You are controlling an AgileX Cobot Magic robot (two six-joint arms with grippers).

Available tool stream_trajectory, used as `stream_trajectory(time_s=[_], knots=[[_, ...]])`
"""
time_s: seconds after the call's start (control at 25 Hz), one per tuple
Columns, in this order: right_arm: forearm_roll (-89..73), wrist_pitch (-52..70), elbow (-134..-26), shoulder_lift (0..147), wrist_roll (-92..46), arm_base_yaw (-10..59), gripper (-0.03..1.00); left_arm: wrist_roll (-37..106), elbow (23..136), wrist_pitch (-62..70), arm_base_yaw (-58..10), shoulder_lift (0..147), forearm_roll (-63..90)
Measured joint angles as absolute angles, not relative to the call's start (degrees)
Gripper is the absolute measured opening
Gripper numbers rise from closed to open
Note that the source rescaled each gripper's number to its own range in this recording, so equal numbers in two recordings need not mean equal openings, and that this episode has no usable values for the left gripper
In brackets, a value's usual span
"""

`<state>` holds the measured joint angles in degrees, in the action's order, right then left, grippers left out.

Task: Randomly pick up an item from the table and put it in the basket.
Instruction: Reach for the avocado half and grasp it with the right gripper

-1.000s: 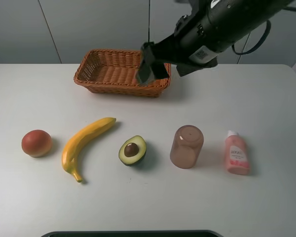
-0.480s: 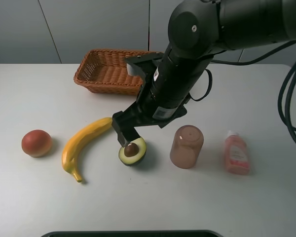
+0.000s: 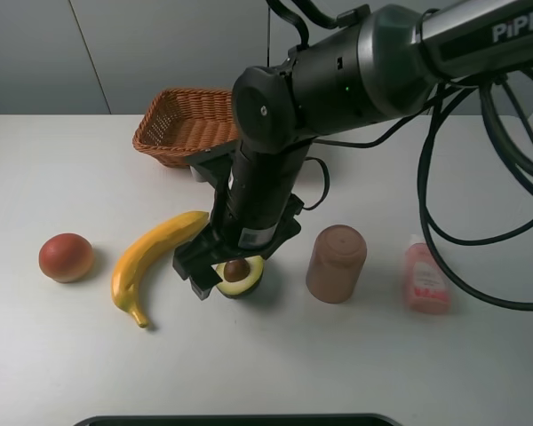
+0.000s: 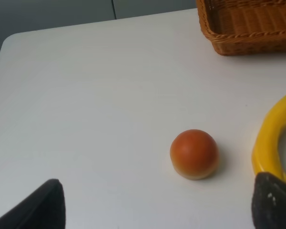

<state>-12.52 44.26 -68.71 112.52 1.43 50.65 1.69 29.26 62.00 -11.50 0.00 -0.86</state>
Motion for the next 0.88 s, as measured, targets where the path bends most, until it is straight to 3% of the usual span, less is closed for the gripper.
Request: stream_trajectory(time_s=[0.48,0.88], knots=[[-6.79,44.85,-72.48,118.42,12.28,50.75,1.0,1.69,29.26,62.0,-11.5,0.0,-0.86],[-6.67,44.88,-73.42,120.86,13.03,50.75,1.0,1.69,29.26,62.0,-11.5,0.0,-0.95]])
